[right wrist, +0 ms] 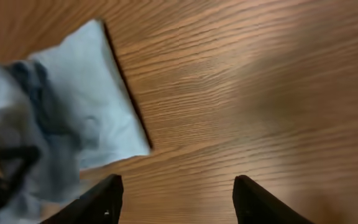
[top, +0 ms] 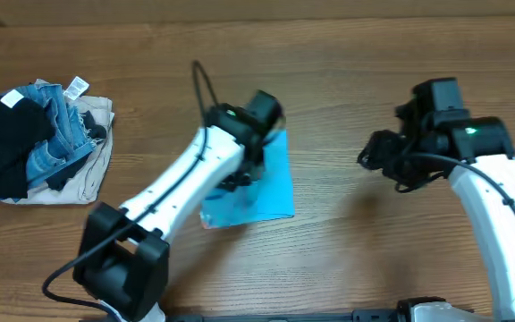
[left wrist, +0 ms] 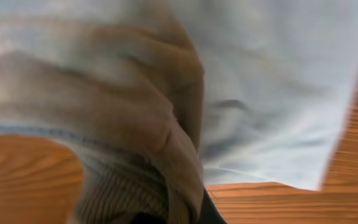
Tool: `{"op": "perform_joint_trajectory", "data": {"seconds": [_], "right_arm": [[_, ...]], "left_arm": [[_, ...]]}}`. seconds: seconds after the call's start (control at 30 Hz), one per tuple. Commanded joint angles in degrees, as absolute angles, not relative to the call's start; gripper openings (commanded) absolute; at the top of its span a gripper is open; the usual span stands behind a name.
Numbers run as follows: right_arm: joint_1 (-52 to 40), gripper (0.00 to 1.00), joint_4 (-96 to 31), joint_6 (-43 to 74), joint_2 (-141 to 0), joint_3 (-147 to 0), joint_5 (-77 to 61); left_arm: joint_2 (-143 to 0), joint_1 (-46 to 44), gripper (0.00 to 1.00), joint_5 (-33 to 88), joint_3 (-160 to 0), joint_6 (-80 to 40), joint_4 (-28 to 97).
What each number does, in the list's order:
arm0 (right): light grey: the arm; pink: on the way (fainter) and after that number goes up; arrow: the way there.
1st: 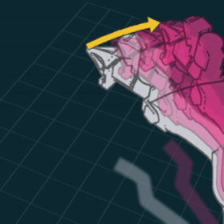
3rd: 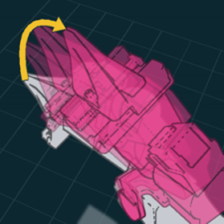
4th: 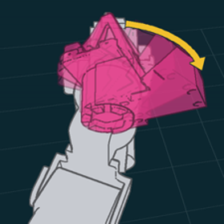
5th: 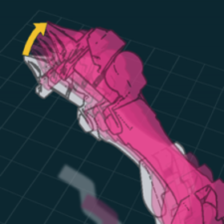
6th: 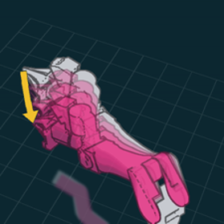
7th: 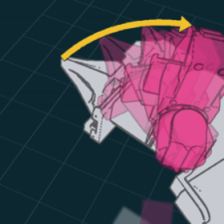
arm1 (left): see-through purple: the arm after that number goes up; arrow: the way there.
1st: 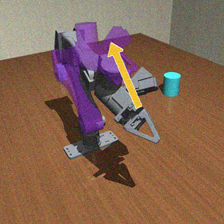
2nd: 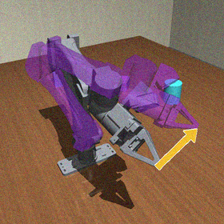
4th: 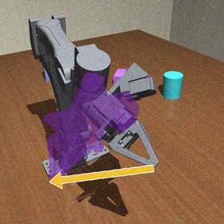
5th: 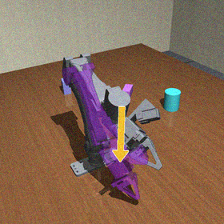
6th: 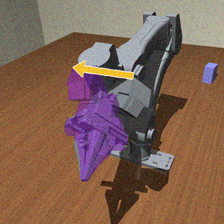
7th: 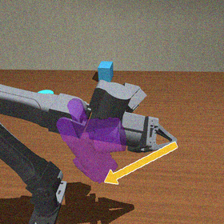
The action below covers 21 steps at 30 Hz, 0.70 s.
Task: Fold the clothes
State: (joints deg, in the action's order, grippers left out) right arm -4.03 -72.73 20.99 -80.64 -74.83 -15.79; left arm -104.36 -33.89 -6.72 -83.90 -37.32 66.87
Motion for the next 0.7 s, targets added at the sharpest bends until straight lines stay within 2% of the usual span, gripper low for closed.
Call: {"op": "perform_joint_trajectory", "data": {"seconds": [0.0, 0.23, 0.4, 0.67], "right_arm": [[-0.4, 0.61, -72.95, 21.87, -80.38, -75.7, -21.52], [0.16, 0.6, -72.99, 21.02, -80.38, -75.7, -22.83], [0.16, 0.6, -72.97, 20.99, -80.38, -75.7, -22.79], [0.16, 0.6, -72.62, 20.8, -80.38, -75.7, -22.59]], "left_arm": [[-103.55, -37.93, 0.04, -10.55, -85.08, -43.77, 63.68], [-109.47, -38.26, 0.04, -9.89, -85.08, -43.48, 55.0], [-112.64, -38.92, 0.04, -5.21, -85.08, -43.51, 54.7], [-113.01, -39.9, 0.04, -4.62, -85.47, -43.51, 54.54]]}}
